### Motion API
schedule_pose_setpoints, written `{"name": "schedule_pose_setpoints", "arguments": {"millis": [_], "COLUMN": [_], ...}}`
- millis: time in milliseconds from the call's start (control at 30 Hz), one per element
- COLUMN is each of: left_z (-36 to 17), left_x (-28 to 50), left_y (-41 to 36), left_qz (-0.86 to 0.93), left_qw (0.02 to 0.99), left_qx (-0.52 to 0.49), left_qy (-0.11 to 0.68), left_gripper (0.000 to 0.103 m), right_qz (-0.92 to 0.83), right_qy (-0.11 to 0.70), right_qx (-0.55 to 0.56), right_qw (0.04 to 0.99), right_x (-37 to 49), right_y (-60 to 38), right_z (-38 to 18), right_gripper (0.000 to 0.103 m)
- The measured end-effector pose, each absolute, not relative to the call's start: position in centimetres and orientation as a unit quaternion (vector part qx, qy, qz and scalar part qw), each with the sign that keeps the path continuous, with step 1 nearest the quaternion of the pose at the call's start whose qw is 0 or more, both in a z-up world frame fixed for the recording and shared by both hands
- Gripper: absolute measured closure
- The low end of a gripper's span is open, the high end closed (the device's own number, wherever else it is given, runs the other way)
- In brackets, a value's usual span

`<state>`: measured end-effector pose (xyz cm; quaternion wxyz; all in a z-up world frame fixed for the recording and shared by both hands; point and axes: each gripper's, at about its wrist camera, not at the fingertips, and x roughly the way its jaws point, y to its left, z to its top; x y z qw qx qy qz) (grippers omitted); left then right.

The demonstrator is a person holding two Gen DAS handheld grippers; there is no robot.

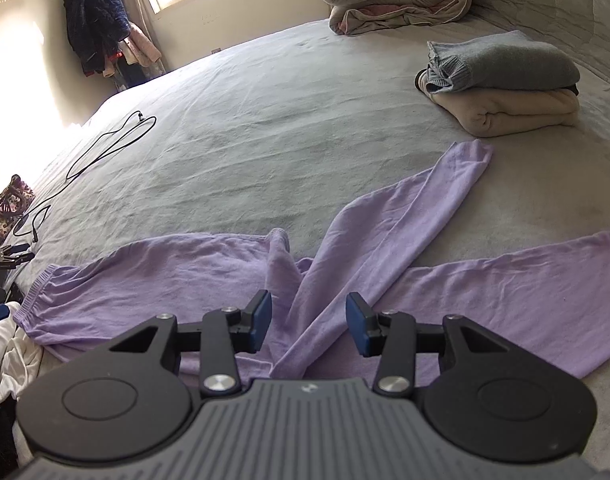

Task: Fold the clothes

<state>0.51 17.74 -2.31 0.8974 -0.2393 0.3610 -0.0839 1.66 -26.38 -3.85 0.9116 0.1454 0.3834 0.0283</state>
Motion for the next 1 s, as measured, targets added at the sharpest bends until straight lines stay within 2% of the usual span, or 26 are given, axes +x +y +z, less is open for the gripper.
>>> {"name": "schedule_pose_setpoints", "arguments": {"millis": [367,567,900,933,1000], "left_z": [-3.8,-5.2,-7.0,-7.2,-7.7], "left_x": [2.6,3.1,2.9,2.9,3.0], "left_y": [7.6,1.4,-6.9,-7.3,-7.8], "left_qz": [-0.218,-0.282,-0.374,-0.379,-0.385], "left_qw": [0.873,0.854,0.826,0.823,0.818], "left_qx": [-0.177,-0.142,-0.096,-0.091,-0.084], "left_qy": [0.399,0.414,0.412,0.413,0.419], "left_gripper": [0.061,0.061,0.063,0.063,0.063], "right_qz": [-0.028,-0.038,-0.02,-0.025,-0.033], "right_qy": [0.379,0.367,0.357,0.358,0.359], "right_qx": [0.212,0.234,0.18,0.167,0.141], "right_qw": [0.9,0.9,0.916,0.918,0.922], "right_x": [5.1,7.1,10.6,10.6,10.5], "right_y": [-32.4,-35.2,-34.7,-34.7,-34.9], "right_z": [-4.9,-5.7,-7.3,-7.6,-8.2], "right_gripper": [0.058,0.069,0.071,0.074,0.101]}}
